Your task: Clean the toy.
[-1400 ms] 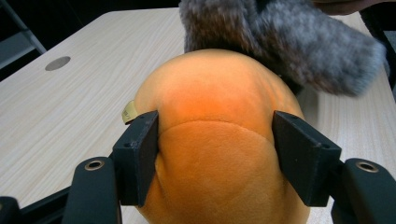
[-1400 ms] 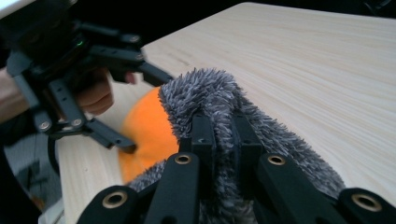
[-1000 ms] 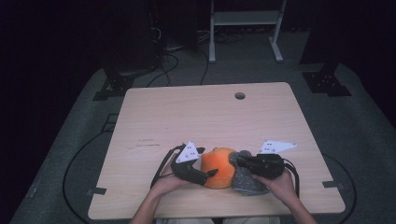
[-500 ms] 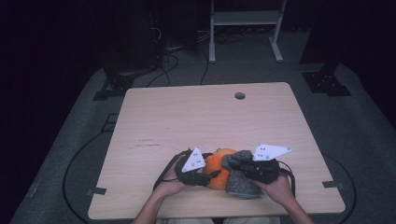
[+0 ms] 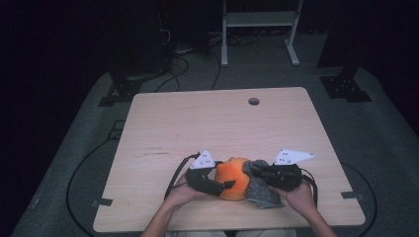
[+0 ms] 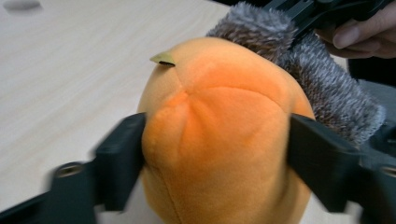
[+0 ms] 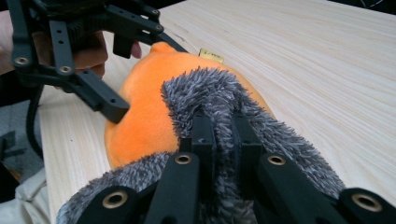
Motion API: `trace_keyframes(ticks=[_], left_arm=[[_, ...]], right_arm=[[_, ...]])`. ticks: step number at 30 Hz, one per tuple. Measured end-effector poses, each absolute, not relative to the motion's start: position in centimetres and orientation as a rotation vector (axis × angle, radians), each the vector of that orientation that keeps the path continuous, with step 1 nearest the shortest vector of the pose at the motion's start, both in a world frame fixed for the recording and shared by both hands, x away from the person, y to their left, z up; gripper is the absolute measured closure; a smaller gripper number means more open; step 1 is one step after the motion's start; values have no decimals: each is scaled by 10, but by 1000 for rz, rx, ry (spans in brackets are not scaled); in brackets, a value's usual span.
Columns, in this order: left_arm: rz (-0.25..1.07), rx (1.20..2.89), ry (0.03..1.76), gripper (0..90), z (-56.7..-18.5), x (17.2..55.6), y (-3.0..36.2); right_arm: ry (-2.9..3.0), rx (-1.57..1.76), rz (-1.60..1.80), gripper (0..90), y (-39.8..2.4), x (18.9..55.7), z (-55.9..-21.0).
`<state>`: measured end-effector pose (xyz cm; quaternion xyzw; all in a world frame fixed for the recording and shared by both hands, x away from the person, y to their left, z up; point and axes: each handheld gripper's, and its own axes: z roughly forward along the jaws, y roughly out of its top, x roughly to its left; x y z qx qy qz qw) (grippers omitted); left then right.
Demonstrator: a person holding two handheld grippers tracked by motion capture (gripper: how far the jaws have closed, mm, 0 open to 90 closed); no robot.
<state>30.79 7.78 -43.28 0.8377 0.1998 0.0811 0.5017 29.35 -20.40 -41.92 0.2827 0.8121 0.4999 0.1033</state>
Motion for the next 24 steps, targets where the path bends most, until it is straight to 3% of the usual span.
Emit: trace_keyframes(ticks=[2,6,8,11,12,15,24], left_arm=[[321,2024,404,363,-428,301,76],[560,2045,276,389,-424,292,69],[533,2038,244,358,-427,292,67],[403,2010,373,170,-428,298,70],[366,2001,410,162,-430,301,71],[403,2007,380,305,-432,299,73],[402,2040,284,366,-433,295,74]], right_arm=[[2387,838,1478,819,-206,293,-417],[2330,798,1583,820,-208,290,-407],[2332,726,1586,820,-199,286,-405],[2363,716,1546,820,-187,286,-413],[2369,716,1558,820,-187,286,-414],[2360,713,1521,820,-186,286,-413],[2315,839,1541,820,-210,296,-413]])
